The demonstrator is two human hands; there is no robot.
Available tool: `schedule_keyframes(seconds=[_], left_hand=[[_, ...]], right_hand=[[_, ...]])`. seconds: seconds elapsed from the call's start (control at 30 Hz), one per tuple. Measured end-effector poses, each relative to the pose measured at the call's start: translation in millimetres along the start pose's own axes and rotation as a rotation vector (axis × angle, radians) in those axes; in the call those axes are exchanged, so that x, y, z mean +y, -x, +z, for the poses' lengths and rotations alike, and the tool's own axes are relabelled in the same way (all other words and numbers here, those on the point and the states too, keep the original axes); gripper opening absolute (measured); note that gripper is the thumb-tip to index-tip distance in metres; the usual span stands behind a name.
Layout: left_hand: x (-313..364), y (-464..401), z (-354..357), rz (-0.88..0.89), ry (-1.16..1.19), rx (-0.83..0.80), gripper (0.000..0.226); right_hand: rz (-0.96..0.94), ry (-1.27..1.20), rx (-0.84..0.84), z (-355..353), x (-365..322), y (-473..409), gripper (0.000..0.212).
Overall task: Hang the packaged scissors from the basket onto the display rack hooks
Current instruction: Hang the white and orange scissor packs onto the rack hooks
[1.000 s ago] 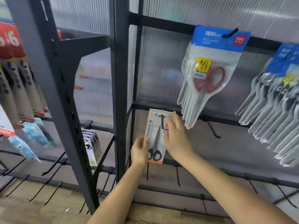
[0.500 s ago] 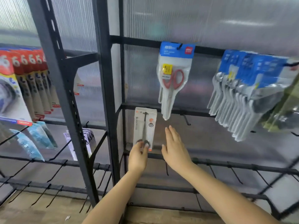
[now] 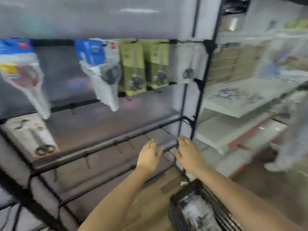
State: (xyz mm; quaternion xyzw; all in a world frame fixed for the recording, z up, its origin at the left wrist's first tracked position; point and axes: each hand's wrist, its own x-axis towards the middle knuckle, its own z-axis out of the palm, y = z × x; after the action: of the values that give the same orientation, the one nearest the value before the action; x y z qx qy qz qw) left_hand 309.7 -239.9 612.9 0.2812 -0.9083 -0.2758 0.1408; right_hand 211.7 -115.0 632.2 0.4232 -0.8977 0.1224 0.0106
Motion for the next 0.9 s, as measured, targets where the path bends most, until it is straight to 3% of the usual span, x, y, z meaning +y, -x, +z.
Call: schedule_keyframes(seconds=[0.23, 0.43, 0.67, 0.77, 0.9], left_hand=[[105, 7, 101, 0.262, -0.001, -0.247, 0.053], [128, 9, 168, 0.365, 0.008, -0.425, 0.046], [87, -23, 264, 0.344, -0.053, -0.731, 0.039], [54, -43, 302, 0.275, -0.14, -0.827, 0.018], [10, -67, 335, 0.237, -0.184, -0.952, 0.023]], right_hand=[[0.375, 0.003, 0.072, -14, 143, 92, 0.052], [0.599, -0.078, 0.063, 15, 200, 146, 0.048], [0.828, -0.22, -0.072, 112, 221, 156, 0.043], [0.944, -0.304, -0.195, 162, 219, 151, 0.041], [1.057, -0.386, -0.355, 218, 217, 146, 0.046]])
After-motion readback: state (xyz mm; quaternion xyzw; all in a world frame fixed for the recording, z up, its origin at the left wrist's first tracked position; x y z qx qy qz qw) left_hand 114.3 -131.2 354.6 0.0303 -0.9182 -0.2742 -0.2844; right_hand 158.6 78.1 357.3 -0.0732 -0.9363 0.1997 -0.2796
